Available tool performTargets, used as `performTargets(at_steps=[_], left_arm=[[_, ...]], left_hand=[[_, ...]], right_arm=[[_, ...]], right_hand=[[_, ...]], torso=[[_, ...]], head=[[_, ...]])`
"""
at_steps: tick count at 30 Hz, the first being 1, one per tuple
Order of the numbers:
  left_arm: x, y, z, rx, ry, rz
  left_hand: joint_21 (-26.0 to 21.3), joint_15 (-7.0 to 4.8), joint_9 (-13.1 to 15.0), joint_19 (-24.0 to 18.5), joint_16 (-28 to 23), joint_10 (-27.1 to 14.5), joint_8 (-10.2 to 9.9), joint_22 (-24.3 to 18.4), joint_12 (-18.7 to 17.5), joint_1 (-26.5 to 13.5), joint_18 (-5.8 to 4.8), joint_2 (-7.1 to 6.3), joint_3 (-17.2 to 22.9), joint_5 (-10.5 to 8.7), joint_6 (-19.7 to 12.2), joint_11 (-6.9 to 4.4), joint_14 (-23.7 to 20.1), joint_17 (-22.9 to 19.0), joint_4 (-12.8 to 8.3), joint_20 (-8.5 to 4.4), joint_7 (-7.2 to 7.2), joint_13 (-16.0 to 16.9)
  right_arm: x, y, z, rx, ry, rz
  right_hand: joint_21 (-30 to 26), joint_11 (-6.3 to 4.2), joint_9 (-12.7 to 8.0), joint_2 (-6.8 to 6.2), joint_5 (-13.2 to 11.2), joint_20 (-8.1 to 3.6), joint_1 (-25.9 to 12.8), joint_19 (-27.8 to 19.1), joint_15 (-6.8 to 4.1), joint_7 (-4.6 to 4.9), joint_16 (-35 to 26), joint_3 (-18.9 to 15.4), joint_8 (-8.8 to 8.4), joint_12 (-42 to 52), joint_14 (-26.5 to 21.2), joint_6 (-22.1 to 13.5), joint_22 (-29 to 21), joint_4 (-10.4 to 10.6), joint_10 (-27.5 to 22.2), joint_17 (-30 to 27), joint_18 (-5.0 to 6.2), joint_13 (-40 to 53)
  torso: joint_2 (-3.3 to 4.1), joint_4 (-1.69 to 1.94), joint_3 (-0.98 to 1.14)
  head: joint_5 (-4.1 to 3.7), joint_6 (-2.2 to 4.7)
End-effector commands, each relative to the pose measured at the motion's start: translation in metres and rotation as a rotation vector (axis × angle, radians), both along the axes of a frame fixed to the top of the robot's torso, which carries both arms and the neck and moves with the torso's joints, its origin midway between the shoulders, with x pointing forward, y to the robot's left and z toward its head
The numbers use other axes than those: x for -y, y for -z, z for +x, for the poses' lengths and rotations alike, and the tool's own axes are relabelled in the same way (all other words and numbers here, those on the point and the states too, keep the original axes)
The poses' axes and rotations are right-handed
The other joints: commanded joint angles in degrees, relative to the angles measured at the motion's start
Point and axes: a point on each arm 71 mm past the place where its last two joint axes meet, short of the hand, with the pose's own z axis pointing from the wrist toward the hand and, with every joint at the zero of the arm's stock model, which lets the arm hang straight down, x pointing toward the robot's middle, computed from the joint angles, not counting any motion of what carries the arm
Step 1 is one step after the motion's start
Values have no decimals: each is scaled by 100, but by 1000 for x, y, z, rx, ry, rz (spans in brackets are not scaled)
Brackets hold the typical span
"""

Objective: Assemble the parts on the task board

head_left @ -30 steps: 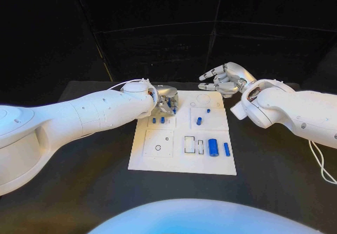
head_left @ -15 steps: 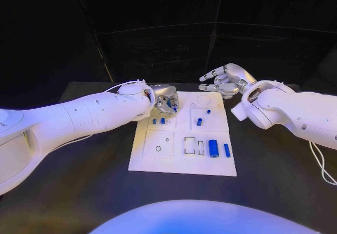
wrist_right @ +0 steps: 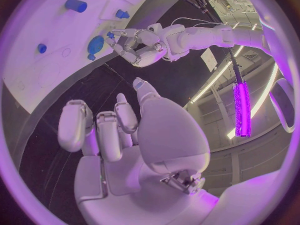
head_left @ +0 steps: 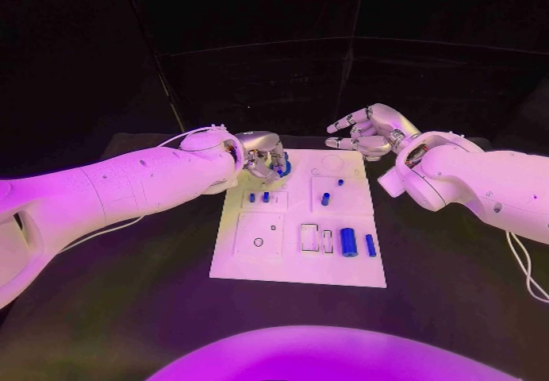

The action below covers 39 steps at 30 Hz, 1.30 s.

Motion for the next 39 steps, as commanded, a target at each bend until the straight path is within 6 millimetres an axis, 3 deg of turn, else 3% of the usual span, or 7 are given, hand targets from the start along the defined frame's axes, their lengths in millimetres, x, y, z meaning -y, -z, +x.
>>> performTargets(at_steps=[1,16,39], left_arm=[[-8,-4,1,-8,-11,0],[-32,-3,1,-70,-40,43],[-33,4,6,-113,-51,79]], left_hand=[[41,3,-9,39,33,45,-31,10,-47,-35,-108,-50,37,-5,35,7,86,-18,0,-12,-7,10],[45,1,-10,33,26,90,-42,21,-79,-71,-109,-75,58,-6,73,1,77,-49,-1,-11,-18,15],[51,-2,-11,30,32,111,-51,32,-96,-81,-110,-84,71,-6,86,-6,75,-44,-5,-12,-27,17]], right_arm=[[0,-1,0,5,-8,0],[0,-1,0,4,-7,-1],[-1,-1,0,4,-8,-1]], right_hand=[[-38,-23,-8,10,37,-40,-2,15,-42,-26,-24,-2,35,25,402,-20,-1,23,26,744,48,4],[-38,-23,-8,10,37,-40,-2,15,-42,-26,-24,-2,35,25,402,-20,-1,23,26,744,48,4],[-38,-23,-8,10,37,-40,-2,15,-42,-26,-24,-2,35,25,402,-20,-1,23,26,744,48,4]], torso=[[3,-3,-2],[7,-15,-3],[9,-13,1]], head=[[-7,-1],[50,-5],[46,-34]])
